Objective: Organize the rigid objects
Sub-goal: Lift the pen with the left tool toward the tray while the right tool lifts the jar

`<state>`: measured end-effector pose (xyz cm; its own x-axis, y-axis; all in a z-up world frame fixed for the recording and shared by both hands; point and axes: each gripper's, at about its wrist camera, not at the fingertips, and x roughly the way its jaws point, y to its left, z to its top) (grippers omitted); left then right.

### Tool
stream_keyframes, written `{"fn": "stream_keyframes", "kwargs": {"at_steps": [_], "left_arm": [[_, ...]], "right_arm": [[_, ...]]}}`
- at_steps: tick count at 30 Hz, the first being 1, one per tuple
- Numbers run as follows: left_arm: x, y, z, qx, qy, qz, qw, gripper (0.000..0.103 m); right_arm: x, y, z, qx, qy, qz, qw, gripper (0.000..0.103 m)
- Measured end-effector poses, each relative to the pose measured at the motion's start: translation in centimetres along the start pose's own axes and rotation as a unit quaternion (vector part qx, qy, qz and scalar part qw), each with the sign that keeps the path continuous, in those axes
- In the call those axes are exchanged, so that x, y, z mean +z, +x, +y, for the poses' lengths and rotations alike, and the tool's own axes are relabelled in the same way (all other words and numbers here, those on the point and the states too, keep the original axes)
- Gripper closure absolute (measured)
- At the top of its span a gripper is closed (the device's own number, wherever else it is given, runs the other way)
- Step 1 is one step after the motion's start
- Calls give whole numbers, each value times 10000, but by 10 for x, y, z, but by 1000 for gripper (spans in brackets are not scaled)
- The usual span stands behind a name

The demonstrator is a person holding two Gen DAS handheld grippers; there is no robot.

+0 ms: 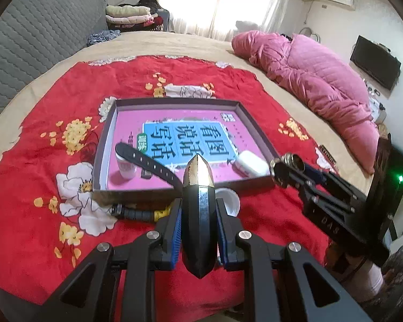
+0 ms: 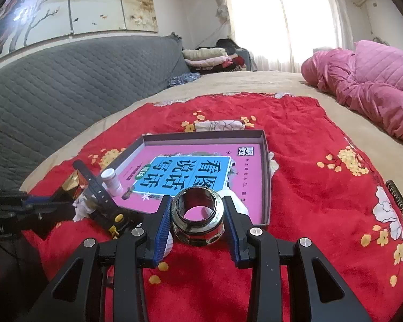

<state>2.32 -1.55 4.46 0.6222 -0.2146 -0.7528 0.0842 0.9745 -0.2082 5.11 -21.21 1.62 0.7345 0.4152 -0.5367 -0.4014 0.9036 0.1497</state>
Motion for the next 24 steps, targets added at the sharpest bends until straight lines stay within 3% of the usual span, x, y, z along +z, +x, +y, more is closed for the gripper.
{"fn": "stream_keyframes", "kwargs": {"at_steps": [24], "left_arm": [[39,25,11,-111,-375,-333,9987,80]], "right_arm": [[10,4,-6,-175,-72,-278,9994,65]]}}
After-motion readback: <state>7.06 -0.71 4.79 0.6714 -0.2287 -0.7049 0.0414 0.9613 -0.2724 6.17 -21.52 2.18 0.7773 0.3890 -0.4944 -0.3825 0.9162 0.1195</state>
